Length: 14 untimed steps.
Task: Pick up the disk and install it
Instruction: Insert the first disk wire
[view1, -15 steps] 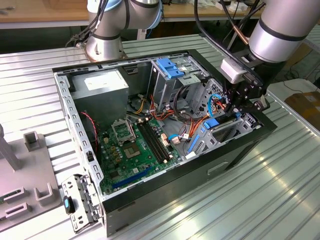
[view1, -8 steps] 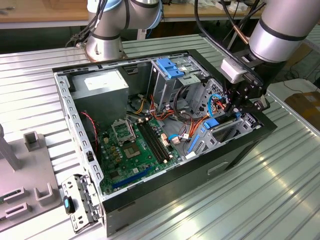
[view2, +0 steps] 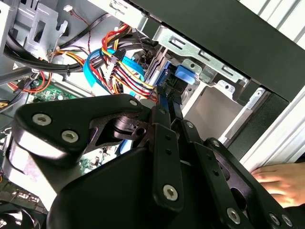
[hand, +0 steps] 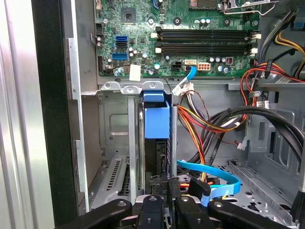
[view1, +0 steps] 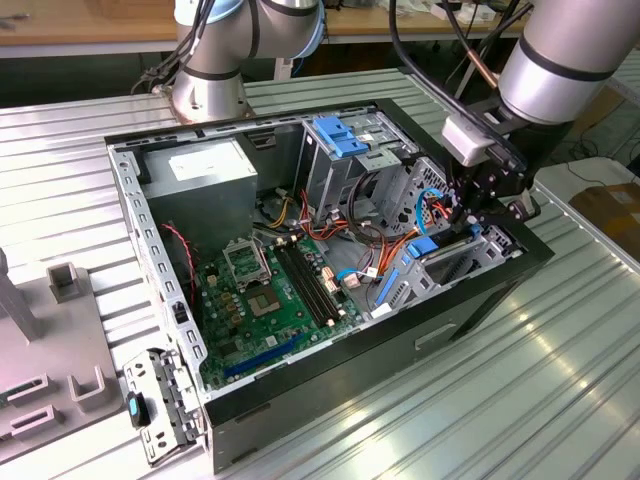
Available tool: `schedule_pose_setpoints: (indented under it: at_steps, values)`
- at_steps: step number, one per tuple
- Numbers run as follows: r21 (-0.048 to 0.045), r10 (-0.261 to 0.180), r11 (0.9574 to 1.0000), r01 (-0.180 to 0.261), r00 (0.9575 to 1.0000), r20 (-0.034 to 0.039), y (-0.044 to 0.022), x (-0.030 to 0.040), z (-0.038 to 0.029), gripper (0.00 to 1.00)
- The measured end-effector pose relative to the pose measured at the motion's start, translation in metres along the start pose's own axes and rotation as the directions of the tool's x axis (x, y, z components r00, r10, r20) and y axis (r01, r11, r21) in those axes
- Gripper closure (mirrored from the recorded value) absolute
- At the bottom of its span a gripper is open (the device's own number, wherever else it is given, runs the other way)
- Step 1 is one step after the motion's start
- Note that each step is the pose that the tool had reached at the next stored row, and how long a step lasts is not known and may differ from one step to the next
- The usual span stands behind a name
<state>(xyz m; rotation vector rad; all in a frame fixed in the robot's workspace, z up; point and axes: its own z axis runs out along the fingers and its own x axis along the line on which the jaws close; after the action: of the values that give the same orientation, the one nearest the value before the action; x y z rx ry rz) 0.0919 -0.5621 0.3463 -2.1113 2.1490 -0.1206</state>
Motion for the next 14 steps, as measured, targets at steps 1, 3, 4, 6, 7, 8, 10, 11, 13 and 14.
schedule_pose_setpoints:
  at_steps: [1,3,4,6,7,8,10,11,13,14]
  values:
    - [0.0,0.0,1.0,0.0,1.0,0.0006,0.0,0.0,0.0002,0.84]
    - [0.0,0.0,1.0,0.0,1.0,0.0014,0.0001,0.0,0.0005,0.84]
    - [0.0,0.0,1.0,0.0,1.0,0.0018,0.0001,0.0,0.0006,0.84]
    - [0.0,0.0,1.0,0.0,1.0,0.0035,0.0001,0.0,0.001,0.84]
    - [0.0,0.001,1.0,-0.001,1.0,0.0039,0.0002,0.0,0.0011,0.84]
    - [-0.0001,0.001,1.0,-0.001,1.0,0.0046,0.0002,0.0,0.0011,0.84]
    - [-0.0001,0.001,1.0,-0.001,1.0,0.0064,0.0002,0.0001,0.0017,0.84]
    - [-0.0001,0.001,1.0,-0.001,1.0,0.0067,0.0003,0.0001,0.0022,0.84]
    - [-0.0001,0.001,1.0,-0.001,1.0,0.0066,0.0005,0.0001,0.0033,0.84]
    - [-0.0001,0.001,1.0,-0.001,1.0,0.0071,0.0008,0.0002,0.0056,0.84]
